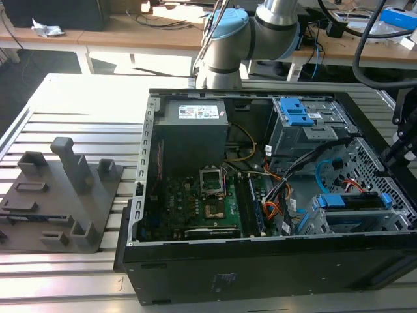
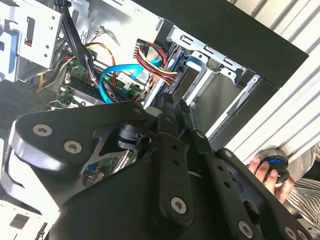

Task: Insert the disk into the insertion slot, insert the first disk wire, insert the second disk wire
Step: 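Insert the second disk wire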

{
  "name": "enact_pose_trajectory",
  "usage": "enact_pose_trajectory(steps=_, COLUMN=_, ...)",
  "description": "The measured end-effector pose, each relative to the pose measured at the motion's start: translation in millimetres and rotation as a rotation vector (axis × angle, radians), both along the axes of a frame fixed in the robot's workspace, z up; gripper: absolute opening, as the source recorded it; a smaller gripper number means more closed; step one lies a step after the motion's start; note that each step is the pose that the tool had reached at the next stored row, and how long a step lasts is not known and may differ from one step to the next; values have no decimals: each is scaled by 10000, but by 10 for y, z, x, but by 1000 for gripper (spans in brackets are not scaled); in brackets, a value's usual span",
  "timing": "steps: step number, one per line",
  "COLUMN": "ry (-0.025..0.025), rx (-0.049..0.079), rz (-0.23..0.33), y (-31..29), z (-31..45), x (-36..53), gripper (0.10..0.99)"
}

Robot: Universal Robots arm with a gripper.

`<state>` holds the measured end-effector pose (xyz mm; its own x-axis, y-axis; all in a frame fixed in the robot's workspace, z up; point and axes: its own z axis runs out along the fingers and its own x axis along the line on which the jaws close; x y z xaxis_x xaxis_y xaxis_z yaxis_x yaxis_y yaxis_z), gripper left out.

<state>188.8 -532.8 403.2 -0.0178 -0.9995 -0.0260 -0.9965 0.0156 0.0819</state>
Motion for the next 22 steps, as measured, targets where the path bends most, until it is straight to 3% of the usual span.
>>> enact_pose_trajectory(steps=1, ry=0, rx=0, rz=-1, y=0, z=0, x=0, gripper=173)
enact_pose_trajectory(steps=2, ry=0, rx=0, rz=0, y=0, z=0, x=0, gripper=243)
enact_pose_trajectory(steps=4, ry=0, rx=-1, rz=-2, y=6, z=0, x=-8, gripper=243)
enact_pose_trajectory(steps=6, ry=0, rx=1, rz=0, y=68, z=-6, x=-49, gripper=243)
enact_pose_trajectory(steps=8, ry=-1, rx=-1, rz=-1, y=225, z=-34, x=-175, gripper=243)
enact_pose_trajectory(steps=10, ry=-12, rx=1, rz=4, y=278, z=-95, x=-308, gripper=243)
enact_pose_trajectory(steps=15, ry=-12, rx=1, rz=74, y=304, z=-189, x=-450, gripper=243)
enact_pose_trajectory(steps=22, ry=-13, rx=-6, rz=549, y=310, z=-317, x=-559, gripper=243)
